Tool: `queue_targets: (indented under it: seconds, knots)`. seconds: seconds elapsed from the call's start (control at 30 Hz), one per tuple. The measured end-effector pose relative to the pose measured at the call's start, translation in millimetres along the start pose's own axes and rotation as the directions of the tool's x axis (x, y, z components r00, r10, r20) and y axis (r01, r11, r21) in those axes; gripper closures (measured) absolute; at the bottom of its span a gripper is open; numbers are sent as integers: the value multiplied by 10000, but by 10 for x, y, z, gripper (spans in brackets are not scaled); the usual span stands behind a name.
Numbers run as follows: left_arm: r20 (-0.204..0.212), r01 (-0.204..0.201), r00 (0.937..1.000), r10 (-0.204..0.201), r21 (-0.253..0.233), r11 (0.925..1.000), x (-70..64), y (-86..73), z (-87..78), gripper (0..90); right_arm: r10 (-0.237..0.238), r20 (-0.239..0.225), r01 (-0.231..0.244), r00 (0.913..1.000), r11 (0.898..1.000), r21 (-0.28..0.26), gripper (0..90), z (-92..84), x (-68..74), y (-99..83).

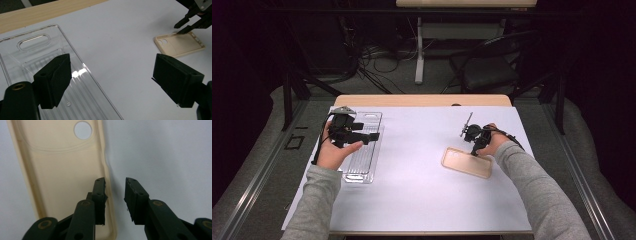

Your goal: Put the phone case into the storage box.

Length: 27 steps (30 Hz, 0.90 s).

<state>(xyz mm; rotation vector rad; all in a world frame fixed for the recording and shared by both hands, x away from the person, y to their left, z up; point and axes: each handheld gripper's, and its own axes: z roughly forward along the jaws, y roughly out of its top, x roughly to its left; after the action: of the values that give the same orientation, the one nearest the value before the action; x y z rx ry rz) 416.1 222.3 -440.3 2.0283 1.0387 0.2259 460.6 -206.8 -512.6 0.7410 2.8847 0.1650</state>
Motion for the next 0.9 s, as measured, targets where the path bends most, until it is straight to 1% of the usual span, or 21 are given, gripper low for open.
queue_targets:
  seconds: [0.1, 0.2, 0.4, 0.43, 0.57, 0.6, 0.67, 0.7, 0.9]
  knots:
    - [7, -9, 10000, 9, -9, 10000, -4, 0, 3, 152, -196, 6, 196, 9998, 9998, -12, 720, 30, 14, -3]
    - [12, -23, 10000, 23, 1, 10000, -2, -1, 7, 152, -331, -16, 332, 9994, 9994, 139, 732, 46, 24, -2]
    - [-9, -33, 10000, 33, 11, 10000, 2, -2, 7, 152, -329, -44, 329, 9994, 9995, 24, 760, 75, 25, -4]
    - [-11, -13, 10000, 13, 0, 10000, 2, -2, 7, 152, -338, -63, 338, 9994, 9994, 32, 777, 78, 28, -3]
    - [8, -25, 10000, 25, 4, 10000, 1, -2, 10, 153, -386, -89, 387, 9992, 9992, 92, 794, 81, 29, -2]
    - [4, -18, 10000, 18, 4, 10000, -2, -2, 12, 152, -426, -90, 428, 9991, 9988, 217, 807, 79, 27, 2]
    - [3, -20, 10000, 20, 2, 10000, -5, -2, 16, 153, -476, -95, 478, 9988, 9986, 211, 813, 84, 24, 2]
    - [-1, -23, 10000, 23, 3, 10000, -5, -2, 17, 153, -456, -153, 460, 9988, 9987, 231, 817, 91, 26, 2]
    - [-15, -22, 10000, 22, -9, 10000, 3, -3, 8, 152, -405, -136, 407, 9991, 9991, 141, 840, 108, 36, 3]
